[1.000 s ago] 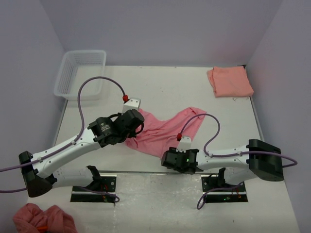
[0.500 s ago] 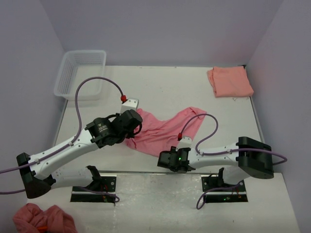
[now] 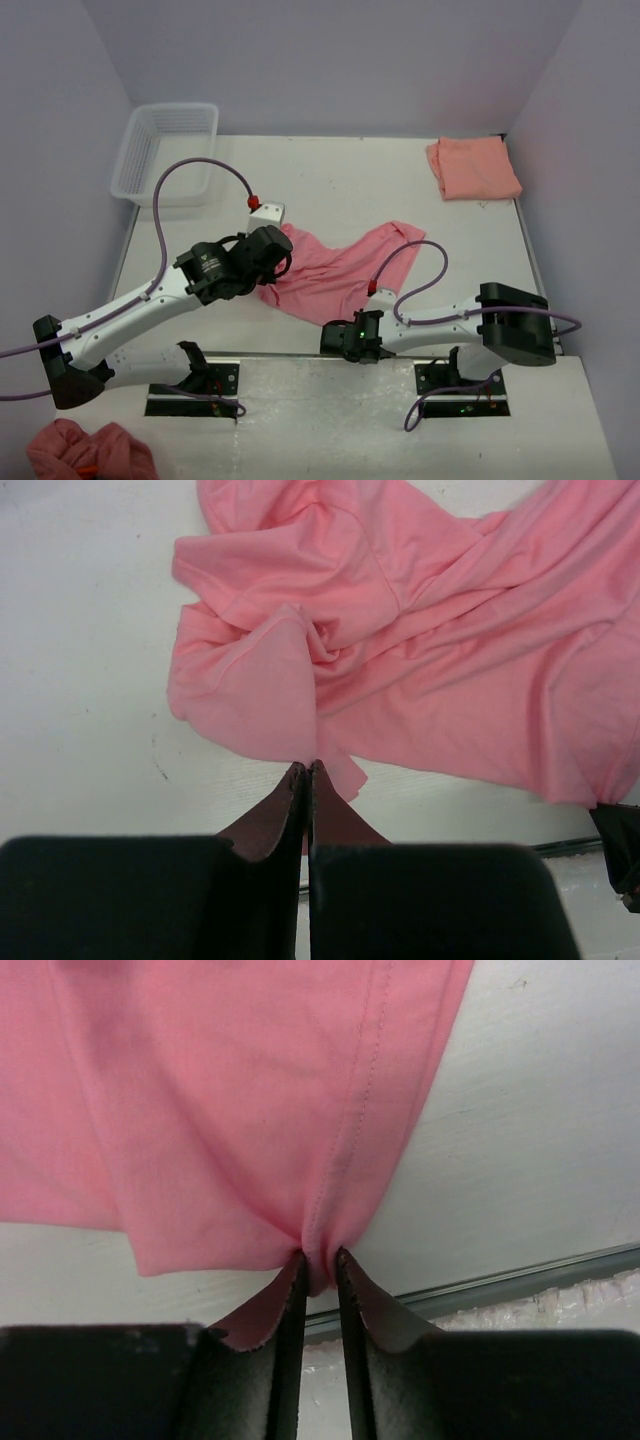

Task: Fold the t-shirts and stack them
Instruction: Flatten out the tshirt

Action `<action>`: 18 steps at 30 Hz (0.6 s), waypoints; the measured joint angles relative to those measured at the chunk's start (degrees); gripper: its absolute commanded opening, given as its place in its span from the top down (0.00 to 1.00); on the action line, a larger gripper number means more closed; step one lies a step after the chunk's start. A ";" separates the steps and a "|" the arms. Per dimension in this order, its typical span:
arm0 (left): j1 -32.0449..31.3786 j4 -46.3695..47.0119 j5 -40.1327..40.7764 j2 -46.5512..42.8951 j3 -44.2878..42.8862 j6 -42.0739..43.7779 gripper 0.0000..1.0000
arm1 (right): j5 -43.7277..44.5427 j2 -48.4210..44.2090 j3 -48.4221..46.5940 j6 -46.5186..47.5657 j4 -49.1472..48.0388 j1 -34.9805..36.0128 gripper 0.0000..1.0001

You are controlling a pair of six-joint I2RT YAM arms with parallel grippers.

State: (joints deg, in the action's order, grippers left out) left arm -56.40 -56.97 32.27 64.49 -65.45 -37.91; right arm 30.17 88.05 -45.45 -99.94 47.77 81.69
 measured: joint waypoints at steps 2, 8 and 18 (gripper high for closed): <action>0.00 0.00 0.00 0.00 0.00 0.00 1.00 | -0.31 -0.52 0.48 -1.11 0.09 0.07 0.87; 0.00 0.04 0.37 0.20 0.00 0.00 1.00 | -1.25 -0.63 -0.04 -2.93 3.85 -0.02 1.00; 0.00 -2.12 2.73 2.23 -6.84 0.70 1.00 | 5.49 -6.93 -13.77 11.78 18.45 -11.58 1.00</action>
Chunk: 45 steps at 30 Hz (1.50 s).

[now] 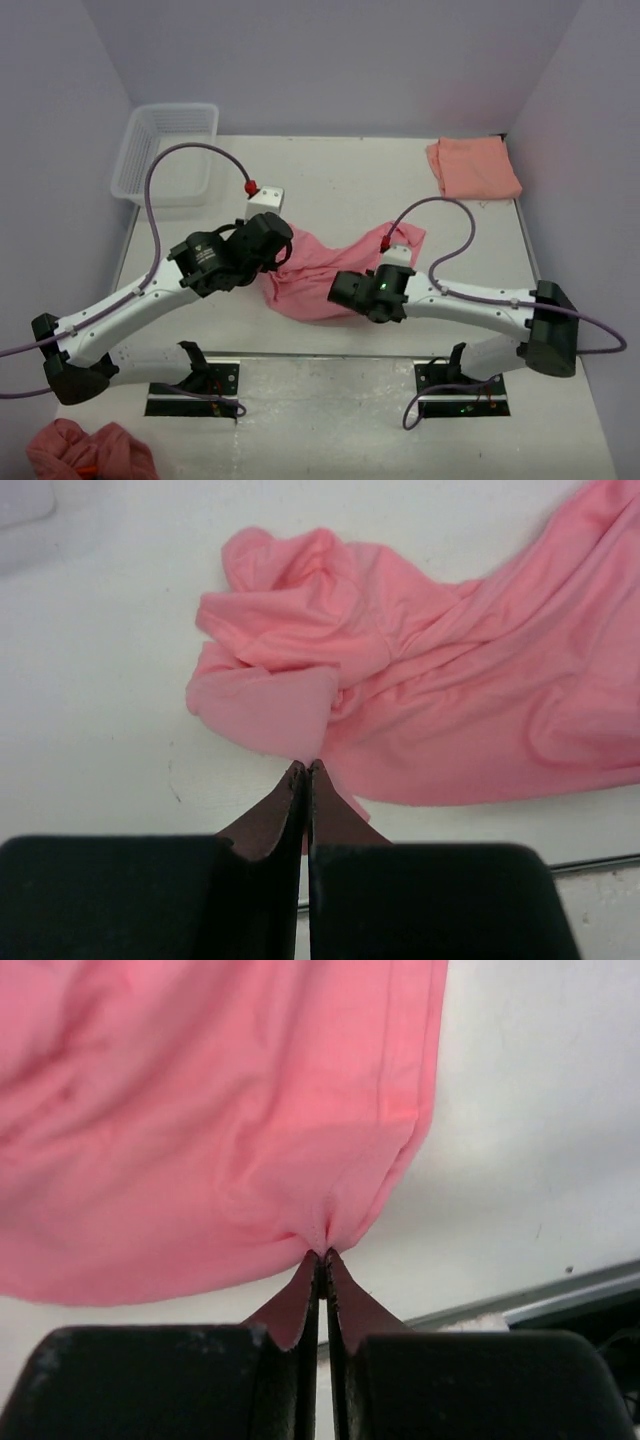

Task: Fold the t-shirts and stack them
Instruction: Flatten out the tshirt

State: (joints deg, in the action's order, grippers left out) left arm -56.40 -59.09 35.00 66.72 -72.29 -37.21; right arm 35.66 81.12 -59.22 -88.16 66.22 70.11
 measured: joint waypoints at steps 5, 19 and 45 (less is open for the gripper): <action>0.00 -0.55 3.15 -0.48 -9.03 2.58 1.00 | 2.84 -10.58 -4.63 24.17 -6.29 -14.21 1.00; 0.00 4.98 14.53 -1.75 -22.60 18.08 1.00 | -4.02 -6.93 -36.00 68.35 -16.26 -45.64 1.00; 0.31 20.87 -7.72 -4.76 -50.86 44.11 1.00 | -7.56 -15.96 -63.08 82.79 -11.06 -46.29 1.00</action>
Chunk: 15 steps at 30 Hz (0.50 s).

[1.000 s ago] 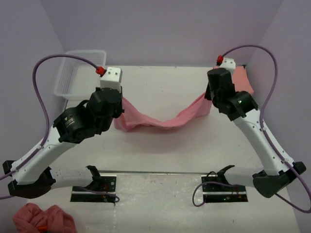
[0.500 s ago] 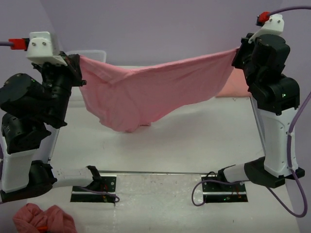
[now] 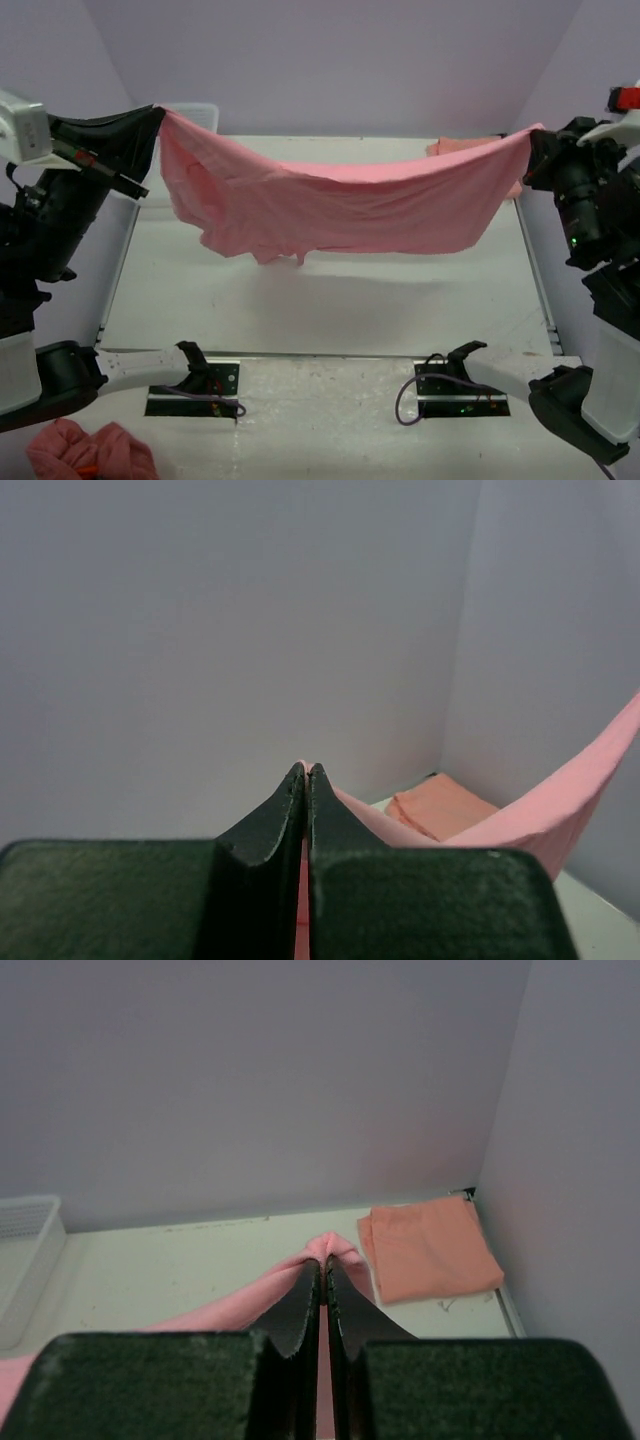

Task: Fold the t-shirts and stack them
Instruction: Flatten out the tshirt

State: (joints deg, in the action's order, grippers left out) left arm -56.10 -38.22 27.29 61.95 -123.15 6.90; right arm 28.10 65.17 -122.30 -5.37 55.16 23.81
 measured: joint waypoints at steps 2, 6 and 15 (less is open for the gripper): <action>1.29 0.26 -5.44 -1.73 0.00 -0.55 1.00 | 0.79 -2.56 0.11 0.33 0.04 1.25 1.00; 6.84 1.53 -15.63 -5.64 -0.35 -2.93 1.00 | 0.79 -7.28 0.13 0.39 -0.07 2.40 1.00; 15.30 4.31 -26.71 -7.61 -2.05 -5.40 1.00 | -1.79 -9.44 0.04 0.26 -0.57 2.80 1.00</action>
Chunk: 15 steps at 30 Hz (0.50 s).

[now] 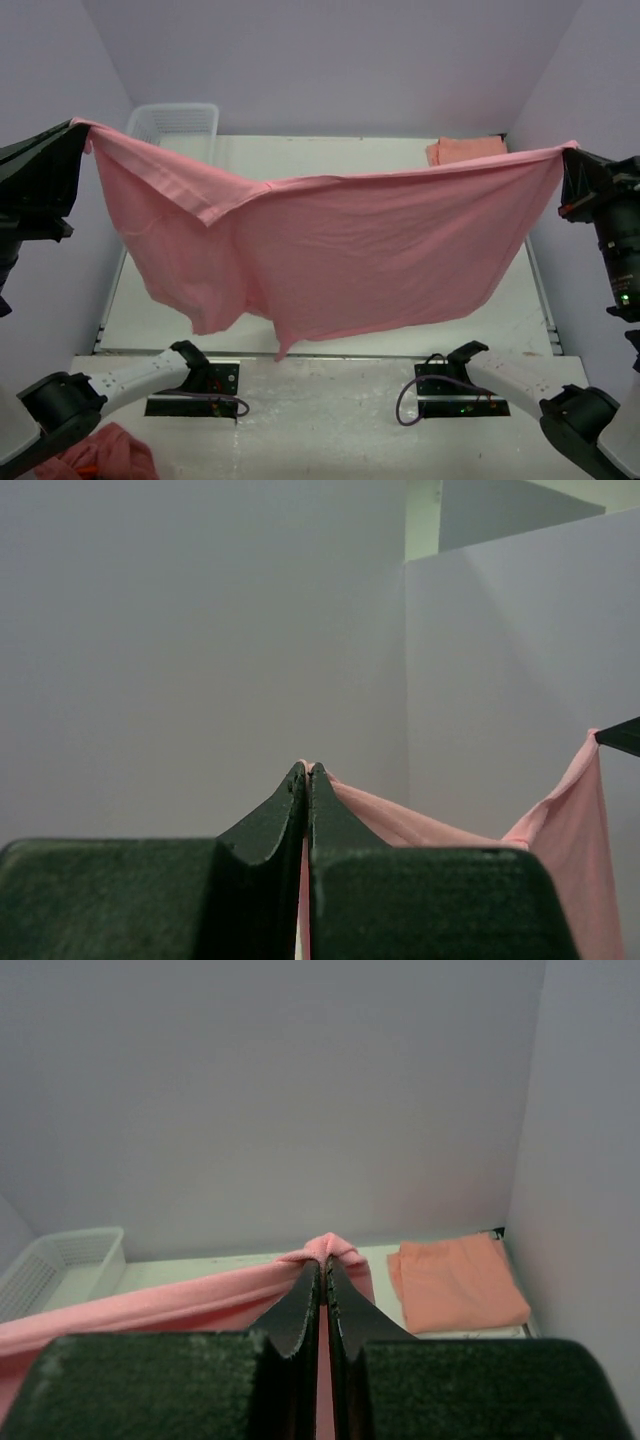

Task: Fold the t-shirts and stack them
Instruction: Flatten out the tshirt

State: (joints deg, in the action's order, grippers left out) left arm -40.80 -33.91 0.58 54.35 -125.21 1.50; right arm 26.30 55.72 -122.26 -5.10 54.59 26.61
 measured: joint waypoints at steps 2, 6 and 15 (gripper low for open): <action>0.04 0.02 1.25 1.16 0.83 0.07 1.00 | 0.02 1.01 1.51 0.11 -1.40 0.02 1.00; 0.22 1.77 8.63 6.73 4.83 1.22 1.00 | 0.66 6.10 5.11 1.40 -5.60 0.00 1.00; 0.92 2.62 18.36 30.16 6.38 5.53 1.00 | -0.39 30.38 -0.02 5.44 -10.05 -2.54 1.00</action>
State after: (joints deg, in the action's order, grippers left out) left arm -39.88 -31.29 18.94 84.51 -118.83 7.03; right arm 25.91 86.11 -122.28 0.34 44.53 24.08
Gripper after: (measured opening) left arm 0.004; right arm 0.008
